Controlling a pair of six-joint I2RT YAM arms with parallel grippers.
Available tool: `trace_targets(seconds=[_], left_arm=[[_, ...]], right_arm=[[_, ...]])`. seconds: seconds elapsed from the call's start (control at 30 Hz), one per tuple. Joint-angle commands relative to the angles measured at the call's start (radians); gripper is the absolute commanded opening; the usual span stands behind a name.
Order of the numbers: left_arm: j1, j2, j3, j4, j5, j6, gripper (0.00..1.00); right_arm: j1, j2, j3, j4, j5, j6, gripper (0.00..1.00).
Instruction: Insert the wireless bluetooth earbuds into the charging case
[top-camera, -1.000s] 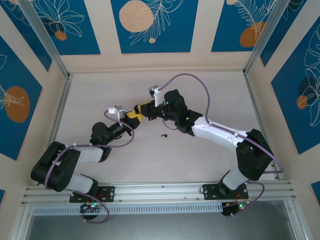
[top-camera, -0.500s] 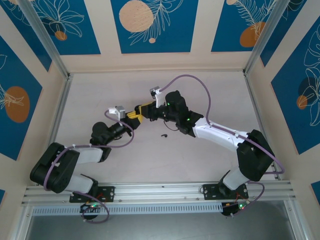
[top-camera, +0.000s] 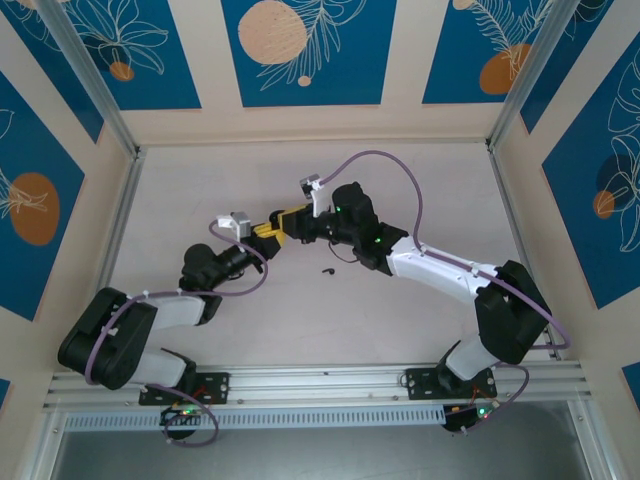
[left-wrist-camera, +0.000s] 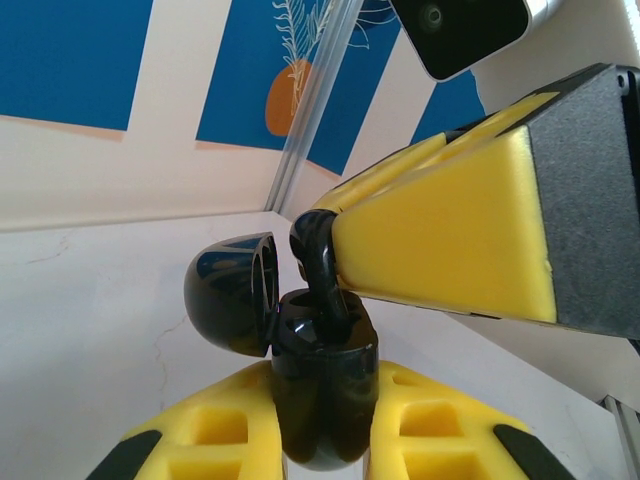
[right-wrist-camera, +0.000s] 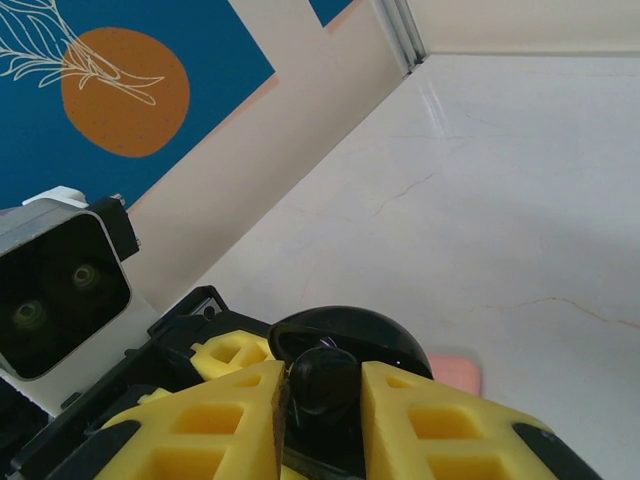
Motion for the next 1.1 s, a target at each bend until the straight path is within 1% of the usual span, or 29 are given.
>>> trace_targets(seconds=[0.0,0.27,0.37,0.53,1.07], left_arm=[[-0.008,-0.032,0.030,0.039,-0.006,0.027,0.00],[-0.008,-0.027,0.033,0.054,0.009,0.026,0.00],[-0.008,-0.024,0.035,0.065,0.015,0.022,0.00],[-0.008,-0.021,0.035,0.082,0.025,0.015,0.00],[-0.006,-0.016,0.044,0.095,0.034,0.014,0.00]], right_arm=[[0.004,-0.035,-0.026,-0.015,-0.044,-0.010,0.26],[0.003,-0.040,-0.032,-0.022,-0.057,-0.012,0.27],[0.004,-0.040,-0.032,-0.028,-0.053,-0.008,0.29],[0.003,-0.042,-0.032,-0.031,-0.057,-0.006,0.31],[0.000,-0.057,-0.045,-0.051,-0.060,-0.003,0.32]])
